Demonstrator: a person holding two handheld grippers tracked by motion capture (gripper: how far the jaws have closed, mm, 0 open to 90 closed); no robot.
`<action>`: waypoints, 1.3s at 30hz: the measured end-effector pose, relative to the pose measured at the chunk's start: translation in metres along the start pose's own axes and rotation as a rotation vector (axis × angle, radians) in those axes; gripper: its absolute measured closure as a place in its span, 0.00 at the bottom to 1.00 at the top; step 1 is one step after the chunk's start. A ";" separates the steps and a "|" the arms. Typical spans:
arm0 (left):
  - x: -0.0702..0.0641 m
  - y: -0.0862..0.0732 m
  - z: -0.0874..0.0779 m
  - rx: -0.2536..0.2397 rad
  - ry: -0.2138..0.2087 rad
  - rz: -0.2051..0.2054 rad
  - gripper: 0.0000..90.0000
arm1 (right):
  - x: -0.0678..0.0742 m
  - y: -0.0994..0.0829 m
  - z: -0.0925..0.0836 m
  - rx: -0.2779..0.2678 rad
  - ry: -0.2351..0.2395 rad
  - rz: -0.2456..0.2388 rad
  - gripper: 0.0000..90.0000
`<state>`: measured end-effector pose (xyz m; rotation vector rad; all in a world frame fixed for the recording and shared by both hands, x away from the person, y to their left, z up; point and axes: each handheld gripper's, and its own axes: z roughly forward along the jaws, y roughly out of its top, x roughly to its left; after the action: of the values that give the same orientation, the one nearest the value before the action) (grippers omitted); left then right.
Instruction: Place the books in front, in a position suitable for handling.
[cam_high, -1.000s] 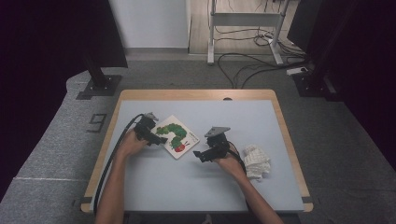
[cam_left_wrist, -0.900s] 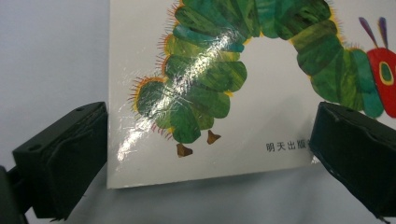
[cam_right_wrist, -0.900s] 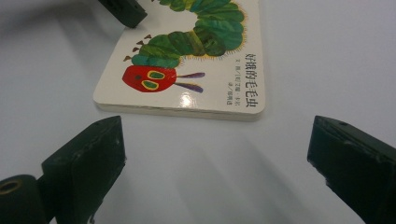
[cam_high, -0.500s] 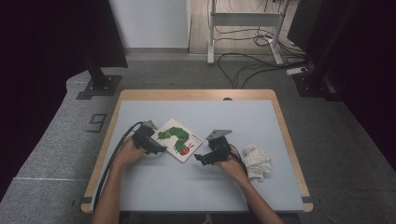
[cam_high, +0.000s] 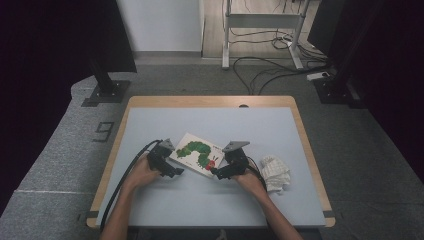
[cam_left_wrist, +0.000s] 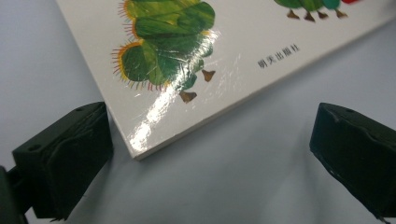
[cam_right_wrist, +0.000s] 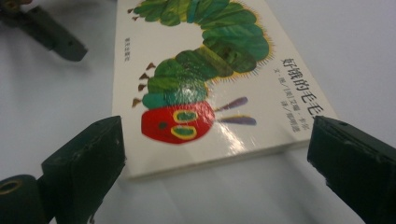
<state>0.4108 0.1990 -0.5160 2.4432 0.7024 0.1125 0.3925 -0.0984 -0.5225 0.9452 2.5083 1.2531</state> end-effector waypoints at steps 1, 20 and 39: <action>-0.003 0.001 0.000 0.007 0.001 0.006 0.00 | -0.001 -0.001 0.000 0.001 -0.002 0.002 0.04; 0.051 -0.018 -0.022 -0.018 0.289 -0.120 0.00 | -0.002 -0.004 0.003 0.012 -0.037 0.029 0.02; 0.024 -0.012 -0.005 -0.063 0.203 -0.040 0.00 | -0.012 -0.009 -0.003 0.051 -0.065 0.093 0.01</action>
<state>0.4247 0.2218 -0.5208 2.3771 0.8219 0.3654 0.3968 -0.1115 -0.5290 1.1076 2.4836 1.1690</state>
